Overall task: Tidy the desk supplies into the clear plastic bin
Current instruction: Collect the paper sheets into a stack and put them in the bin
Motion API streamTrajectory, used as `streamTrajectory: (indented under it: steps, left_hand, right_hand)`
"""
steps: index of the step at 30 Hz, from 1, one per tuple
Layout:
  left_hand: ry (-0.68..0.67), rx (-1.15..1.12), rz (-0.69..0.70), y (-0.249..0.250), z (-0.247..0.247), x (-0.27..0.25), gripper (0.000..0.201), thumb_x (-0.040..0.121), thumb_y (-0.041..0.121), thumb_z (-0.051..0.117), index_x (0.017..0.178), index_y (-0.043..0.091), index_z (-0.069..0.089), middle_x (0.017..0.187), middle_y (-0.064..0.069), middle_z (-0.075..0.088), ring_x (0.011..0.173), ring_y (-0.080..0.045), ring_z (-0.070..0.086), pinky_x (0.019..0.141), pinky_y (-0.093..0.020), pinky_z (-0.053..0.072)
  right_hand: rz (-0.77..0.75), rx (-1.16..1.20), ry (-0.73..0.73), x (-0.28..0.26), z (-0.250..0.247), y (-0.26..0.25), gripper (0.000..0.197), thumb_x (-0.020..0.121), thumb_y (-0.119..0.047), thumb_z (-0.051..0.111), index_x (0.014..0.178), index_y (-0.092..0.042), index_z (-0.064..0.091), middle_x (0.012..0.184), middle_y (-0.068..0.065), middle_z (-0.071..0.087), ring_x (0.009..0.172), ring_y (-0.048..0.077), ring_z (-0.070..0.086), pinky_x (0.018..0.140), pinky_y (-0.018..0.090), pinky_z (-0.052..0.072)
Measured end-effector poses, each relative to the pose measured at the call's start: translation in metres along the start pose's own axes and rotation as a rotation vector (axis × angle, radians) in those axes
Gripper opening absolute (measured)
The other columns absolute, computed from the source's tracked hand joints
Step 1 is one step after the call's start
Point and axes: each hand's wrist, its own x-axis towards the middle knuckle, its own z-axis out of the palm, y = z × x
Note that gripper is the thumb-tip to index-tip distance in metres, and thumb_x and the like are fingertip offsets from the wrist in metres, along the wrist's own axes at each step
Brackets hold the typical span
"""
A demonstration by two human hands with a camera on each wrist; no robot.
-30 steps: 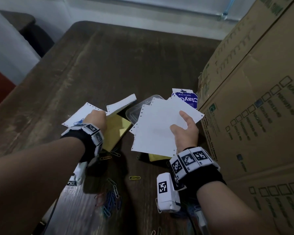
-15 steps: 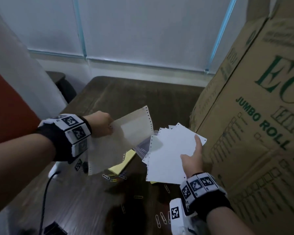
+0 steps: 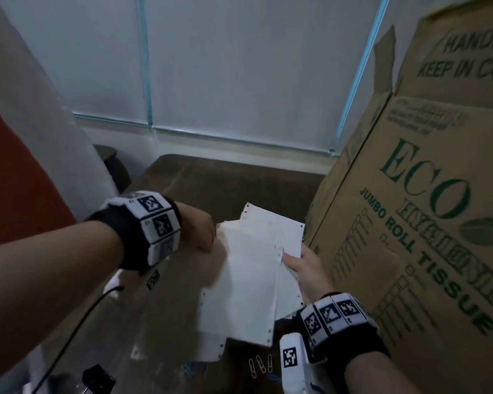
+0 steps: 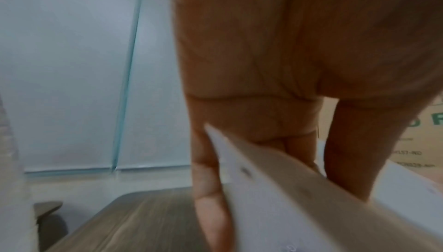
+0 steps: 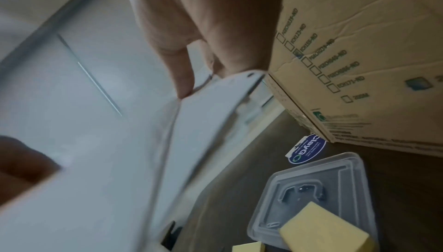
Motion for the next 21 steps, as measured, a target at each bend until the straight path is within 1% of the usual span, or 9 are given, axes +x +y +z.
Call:
streamTrajectory:
  steps: [1, 3, 5, 9, 10, 14, 15, 18, 21]
  left_hand:
    - [0.017, 0.028, -0.013, 0.004, 0.007, 0.004, 0.028, 0.094, 0.008, 0.048, 0.108, -0.012, 0.061, 0.079, -0.016, 0.053, 0.047, 0.0, 0.051, 0.044, -0.003, 0.034]
    - [0.082, 0.073, -0.087, 0.005, 0.018, 0.009, 0.039, 0.096, 0.024, 0.047, 0.115, -0.007, 0.061, 0.1, -0.021, 0.063, 0.07, -0.009, 0.056, 0.064, -0.011, 0.038]
    - [0.148, 0.109, -0.171, 0.0, 0.028, 0.012, 0.045, 0.094, 0.037, 0.047, 0.116, 0.001, 0.062, 0.119, -0.014, 0.064, 0.094, -0.021, 0.056, 0.08, -0.024, 0.039]
    - [0.217, 0.043, -0.206, 0.006, 0.039, 0.011, 0.04, 0.093, 0.032, 0.05, 0.115, 0.001, 0.063, 0.124, -0.013, 0.062, 0.115, -0.027, 0.057, 0.078, -0.025, 0.037]
    - [0.228, 0.035, -0.218, 0.007, 0.042, 0.013, 0.04, 0.093, 0.031, 0.049, 0.117, 0.001, 0.062, 0.125, -0.013, 0.061, 0.117, -0.027, 0.056, 0.08, -0.027, 0.039]
    - [0.302, 0.009, -0.288, 0.017, 0.049, 0.011, 0.04, 0.095, 0.028, 0.044, 0.123, 0.002, 0.056, 0.129, -0.01, 0.058, 0.12, -0.026, 0.055, 0.095, -0.029, 0.044]
    - [0.319, 0.019, -0.279, 0.021, 0.052, 0.012, 0.038, 0.096, 0.026, 0.043, 0.123, 0.003, 0.057, 0.129, -0.009, 0.058, 0.12, -0.026, 0.055, 0.095, -0.029, 0.044]
    - [0.318, 0.021, -0.264, 0.028, 0.064, 0.018, 0.034, 0.094, 0.02, 0.043, 0.12, 0.008, 0.061, 0.127, -0.009, 0.06, 0.118, -0.026, 0.056, 0.095, -0.03, 0.045]
    - [0.309, 0.038, -0.332, 0.023, 0.071, 0.034, 0.043, 0.082, 0.035, 0.048, 0.121, 0.022, 0.059, 0.127, -0.003, 0.058, 0.116, -0.03, 0.056, 0.094, -0.032, 0.048]
  right_hand:
    - [0.001, 0.039, -0.024, -0.002, 0.001, -0.002, 0.023, 0.086, -0.006, 0.062, 0.109, -0.008, 0.063, 0.1, 0.01, 0.071, 0.088, 0.03, 0.067, 0.077, 0.039, 0.055]
    - [0.01, 0.076, -0.03, -0.005, 0.004, -0.005, 0.017, 0.088, -0.009, 0.06, 0.105, -0.008, 0.063, 0.095, 0.009, 0.07, 0.08, 0.026, 0.067, 0.068, 0.032, 0.056]
    - [0.013, 0.089, -0.01, -0.006, 0.005, -0.005, 0.021, 0.09, -0.015, 0.06, 0.109, -0.007, 0.062, 0.099, 0.01, 0.07, 0.082, 0.026, 0.067, 0.066, 0.031, 0.056]
    - [0.028, 0.0, 0.003, -0.009, 0.014, -0.006, 0.036, 0.09, -0.036, 0.057, 0.117, -0.012, 0.06, 0.107, 0.008, 0.07, 0.096, 0.028, 0.067, 0.088, 0.042, 0.054]
    - [0.026, -0.034, -0.001, -0.01, 0.018, -0.007, 0.037, 0.091, -0.038, 0.055, 0.115, -0.011, 0.06, 0.104, 0.008, 0.071, 0.095, 0.027, 0.067, 0.088, 0.04, 0.054]
    - [-0.093, -0.13, -0.017, -0.021, 0.036, -0.014, 0.032, 0.095, -0.034, 0.049, 0.103, -0.005, 0.063, 0.086, 0.006, 0.069, 0.074, 0.018, 0.064, 0.061, 0.024, 0.048]
    - [-0.117, -0.152, -0.018, -0.024, 0.042, -0.015, 0.03, 0.095, -0.031, 0.049, 0.104, -0.006, 0.063, 0.09, 0.006, 0.068, 0.077, 0.018, 0.063, 0.063, 0.023, 0.047]
    - [-0.13, -0.171, -0.048, -0.029, 0.063, -0.014, 0.031, 0.095, -0.026, 0.049, 0.11, -0.003, 0.064, 0.105, 0.011, 0.069, 0.098, 0.025, 0.064, 0.085, 0.034, 0.051]
    - [-0.092, -0.14, -0.089, -0.031, 0.074, -0.011, 0.031, 0.095, -0.029, 0.048, 0.1, -0.005, 0.067, 0.103, 0.016, 0.07, 0.101, 0.029, 0.064, 0.086, 0.037, 0.048]
